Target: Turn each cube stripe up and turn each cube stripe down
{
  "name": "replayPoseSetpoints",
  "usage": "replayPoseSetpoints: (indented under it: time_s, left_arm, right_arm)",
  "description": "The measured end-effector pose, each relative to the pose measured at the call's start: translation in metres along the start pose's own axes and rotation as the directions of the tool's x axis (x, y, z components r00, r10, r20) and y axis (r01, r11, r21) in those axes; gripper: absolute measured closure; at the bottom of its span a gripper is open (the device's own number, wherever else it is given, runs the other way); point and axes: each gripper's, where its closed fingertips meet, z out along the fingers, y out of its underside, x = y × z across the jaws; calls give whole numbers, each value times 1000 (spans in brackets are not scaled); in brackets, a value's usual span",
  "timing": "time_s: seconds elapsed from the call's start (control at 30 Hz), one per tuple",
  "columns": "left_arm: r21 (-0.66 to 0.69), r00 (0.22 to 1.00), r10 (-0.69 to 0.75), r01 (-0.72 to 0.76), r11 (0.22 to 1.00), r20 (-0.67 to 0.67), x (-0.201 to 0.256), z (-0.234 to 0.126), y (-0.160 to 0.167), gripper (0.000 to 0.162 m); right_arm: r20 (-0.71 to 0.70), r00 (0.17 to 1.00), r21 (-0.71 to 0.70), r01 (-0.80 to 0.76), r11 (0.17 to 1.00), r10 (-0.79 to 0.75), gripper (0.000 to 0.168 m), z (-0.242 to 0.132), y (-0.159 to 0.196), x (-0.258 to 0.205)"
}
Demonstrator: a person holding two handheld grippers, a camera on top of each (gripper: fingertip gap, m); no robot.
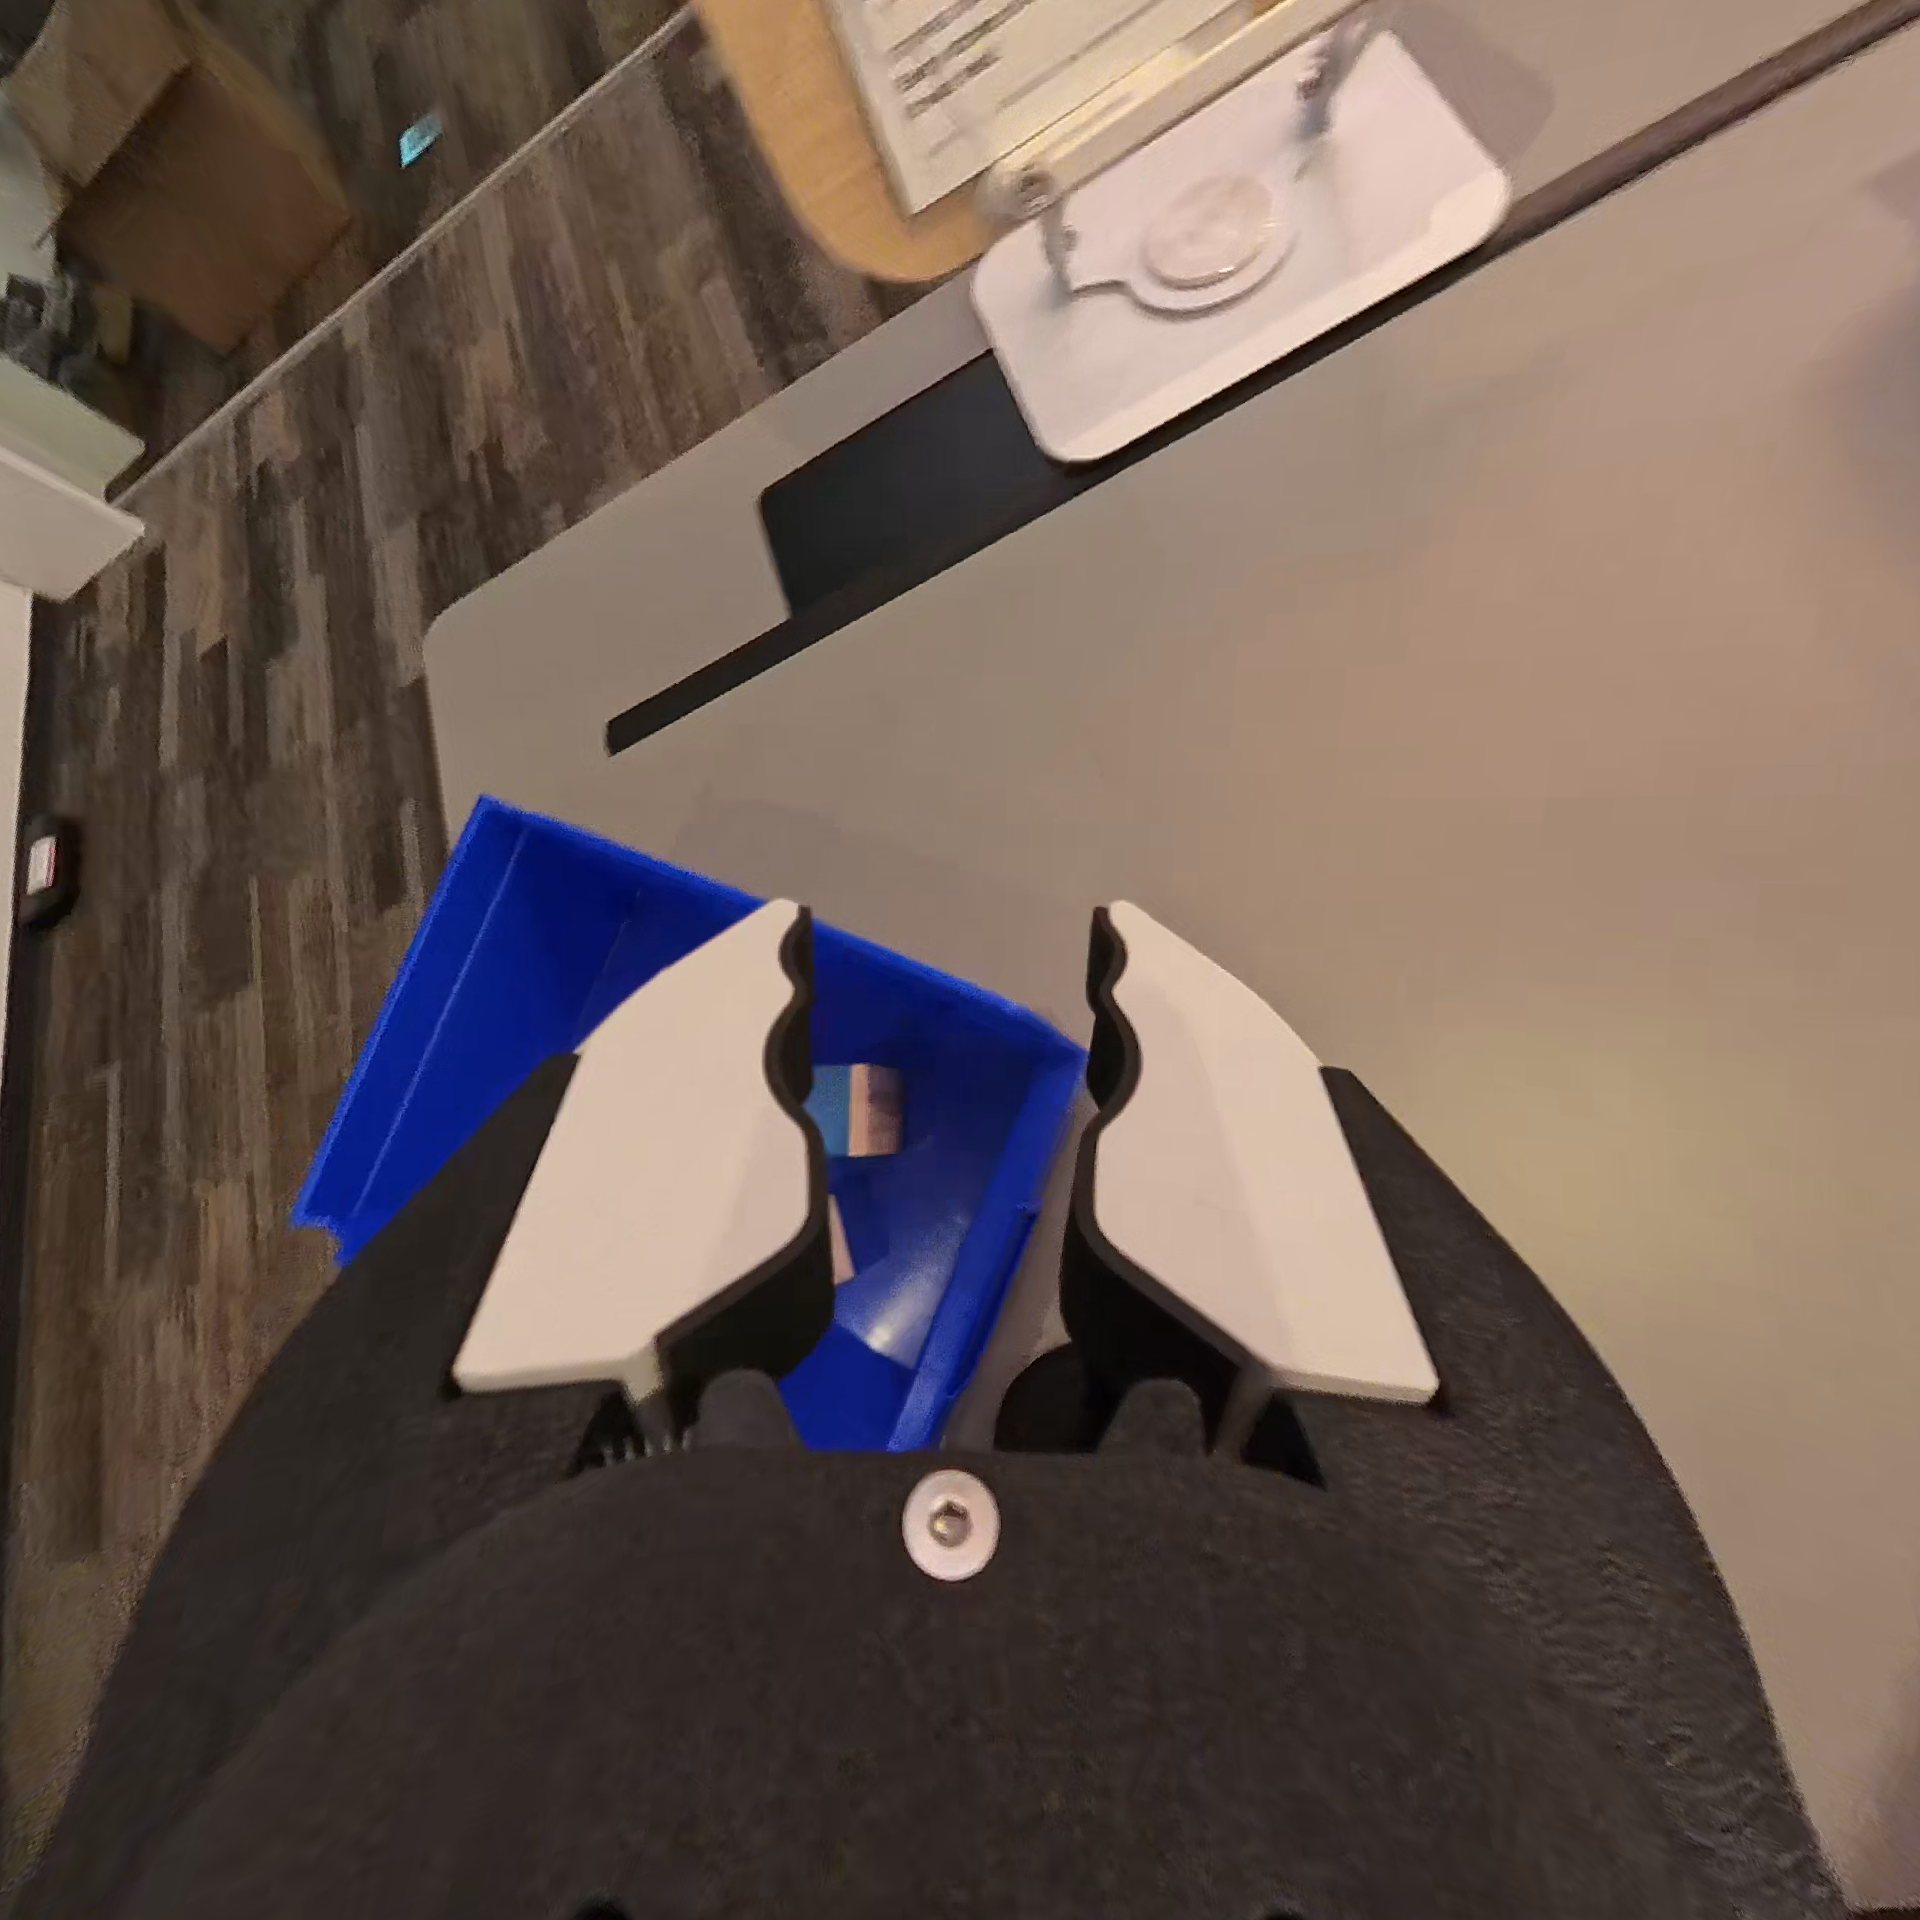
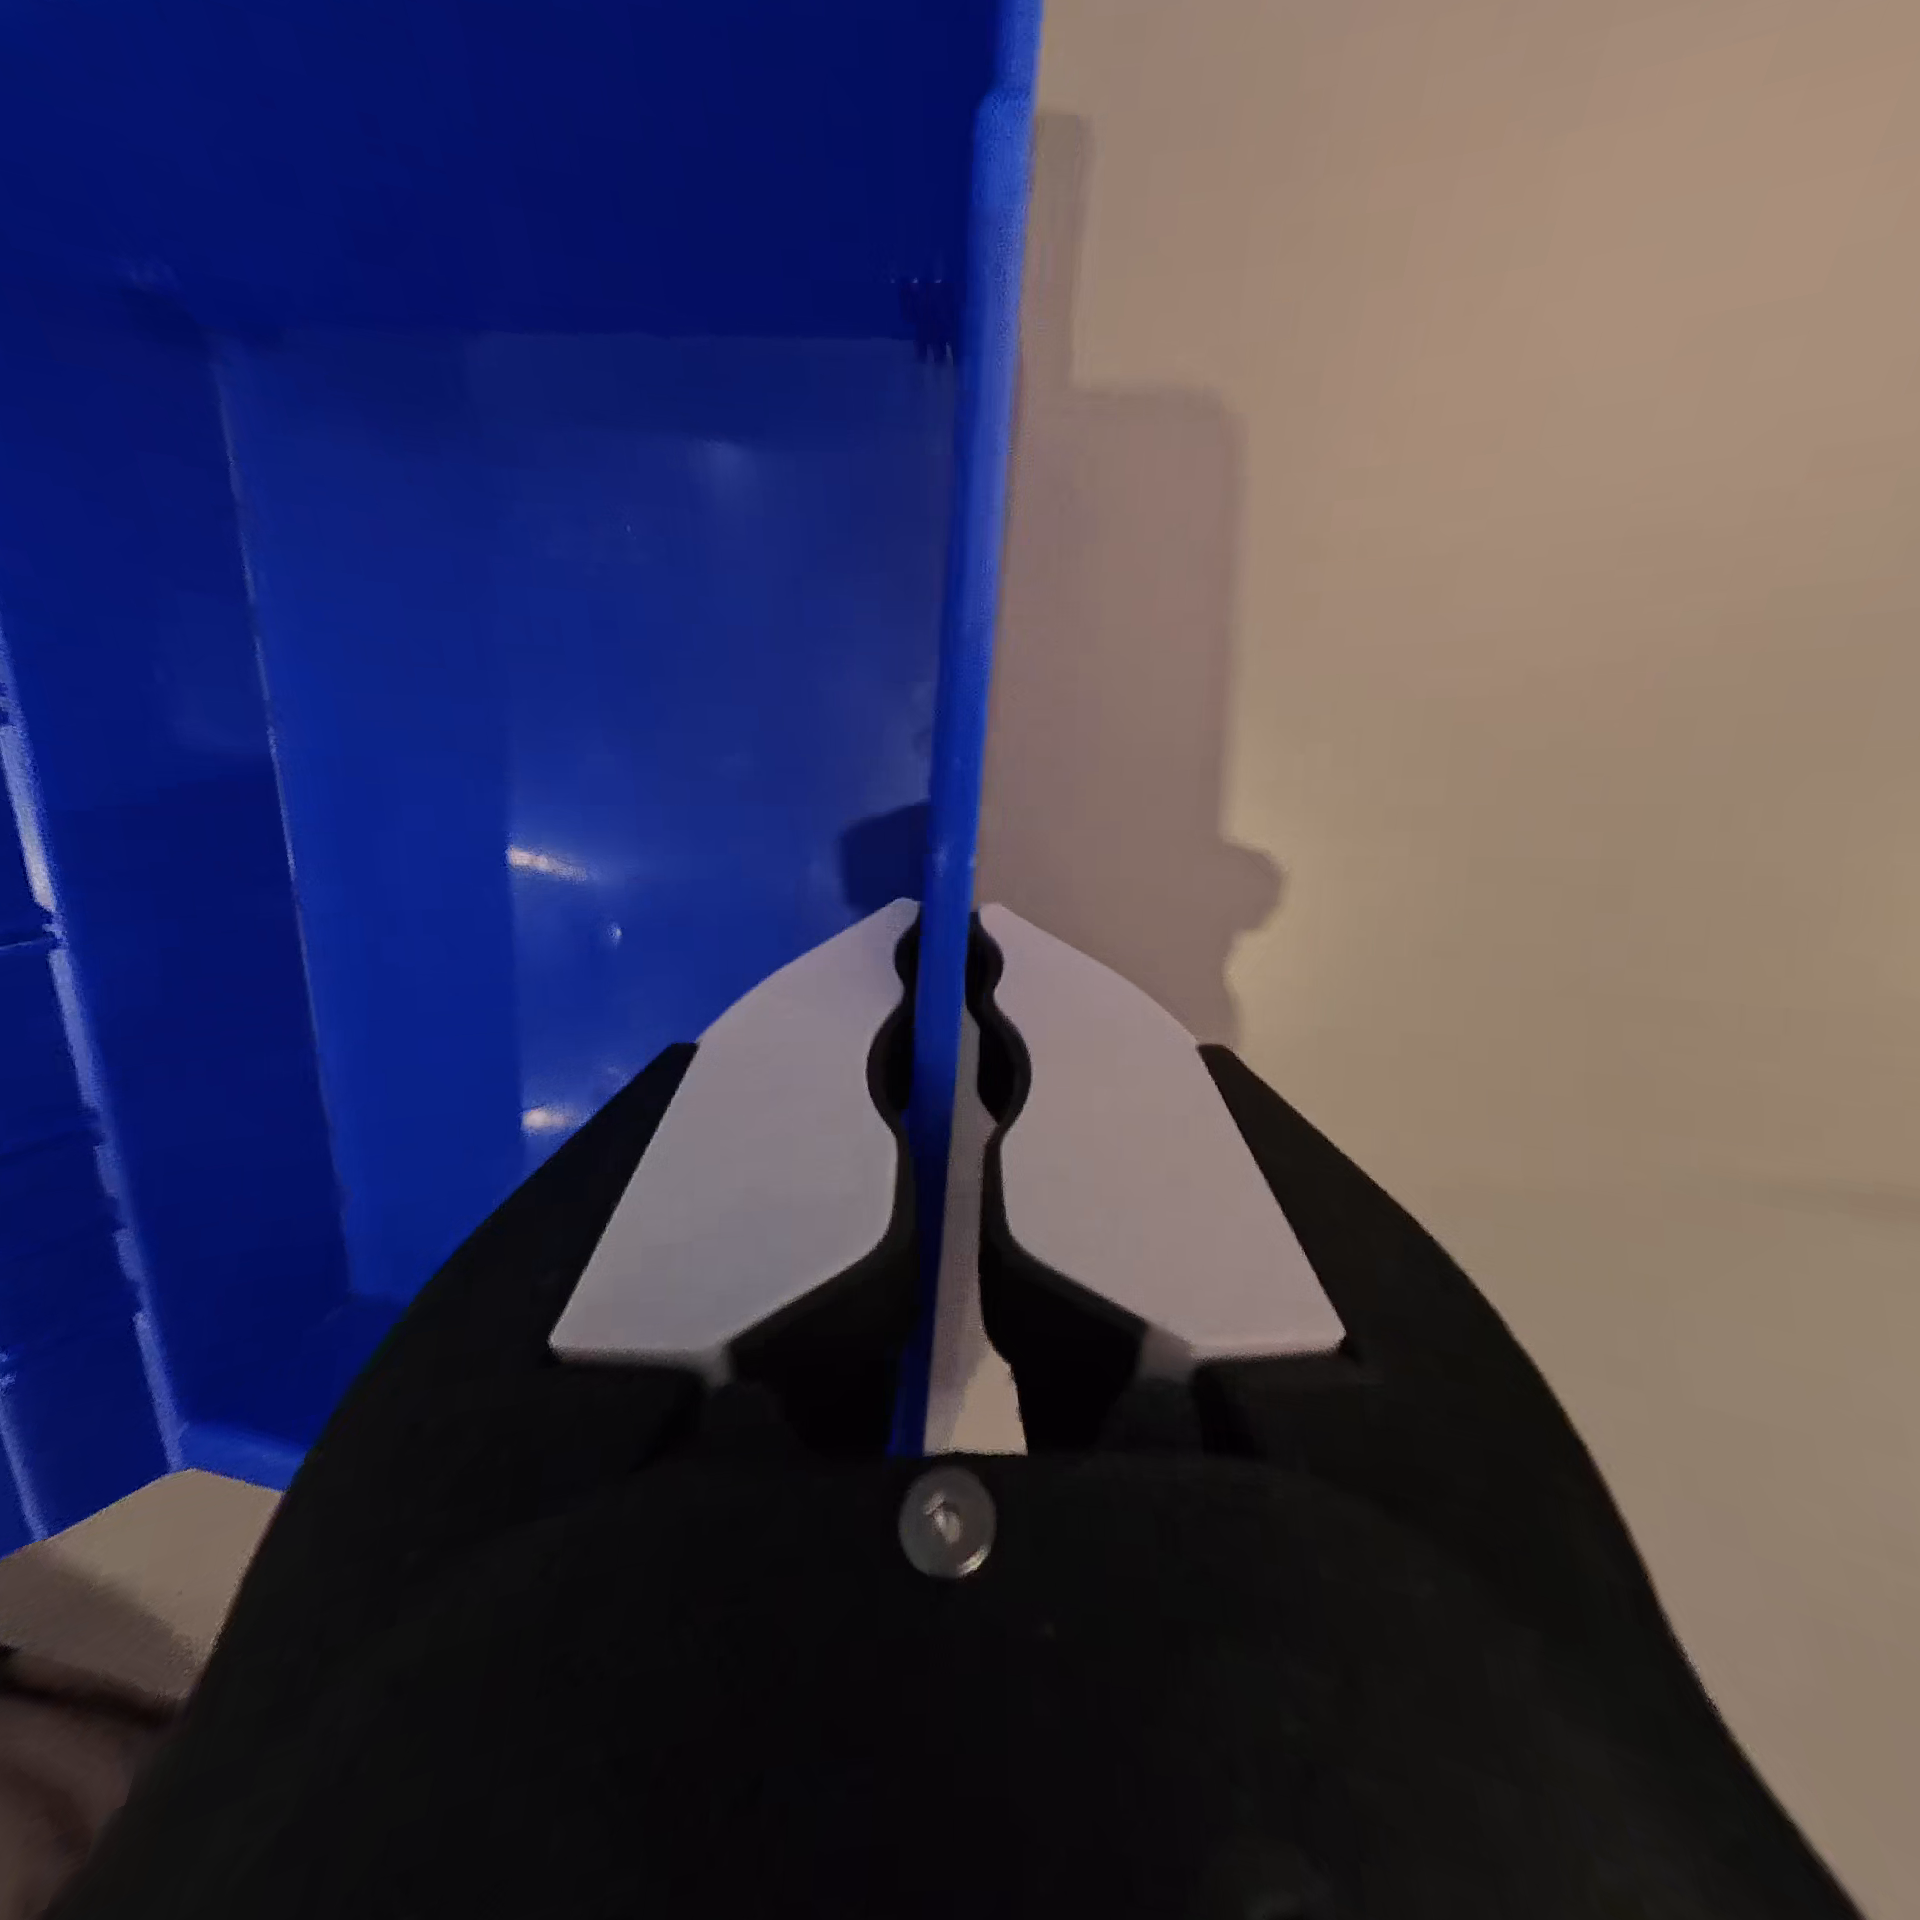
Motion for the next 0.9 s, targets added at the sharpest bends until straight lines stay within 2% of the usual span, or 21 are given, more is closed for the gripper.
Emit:
replayPoseSetpoints:
  time_s: [0.03,0.07,0.1,0.13,0.17,0.23,0.4,0.53,0.67,0.77,0.8,0.83,0.9]
  left_arm:
    - [-8,999,-36,37,999,24,-13,0,5,109]
    - [-14,995,-86,86,996,46,-29,0,11,106]
    - [-25,986,-151,153,988,71,-47,0,20,103]
    - [-46,969,-225,231,972,100,-66,1,33,99]
    - [-77,946,-296,308,948,131,-84,2,49,97]
    - [-147,892,-415,441,885,178,-112,6,85,95]
    - [-285,770,-589,638,715,245,-158,29,168,92]
    - [-373,671,-701,731,571,241,-169,53,215,93]
    - [-466,651,-721,727,504,235,-164,71,243,96]
    - [-545,636,-753,697,467,167,-147,84,250,113]
    - [-566,653,-735,680,465,181,-147,87,256,115]
    - [-571,688,-689,668,476,230,-154,87,263,136]
    - [-567,701,-674,660,492,232,-157,90,262,143]
  right_arm:
    - [11,1000,2,-10,1000,10,161,0,1,0]
    - [15,1000,-2,-10,1000,10,161,0,3,-1]
    - [5,1000,-15,-3,1000,3,154,0,6,1]
    - [-23,1000,-18,3,1000,-3,139,-2,6,4]
    - [-46,999,3,9,1000,-8,135,-5,3,7]
    - [-48,999,100,11,995,-7,128,-18,-12,5]
    - [-90,996,377,32,926,2,126,-67,-47,0]
    - [-102,994,436,69,897,-27,127,-86,-50,-12]
    - [-97,993,452,110,885,-73,127,-93,-52,-28]
    - [-97,989,456,147,878,-115,127,-93,-56,-41]
    - [-98,987,451,160,878,-130,128,-92,-56,-46]
    - [-94,985,445,172,879,-145,128,-89,-58,-50]
    - [-82,980,431,198,880,-180,129,-83,-60,-60]
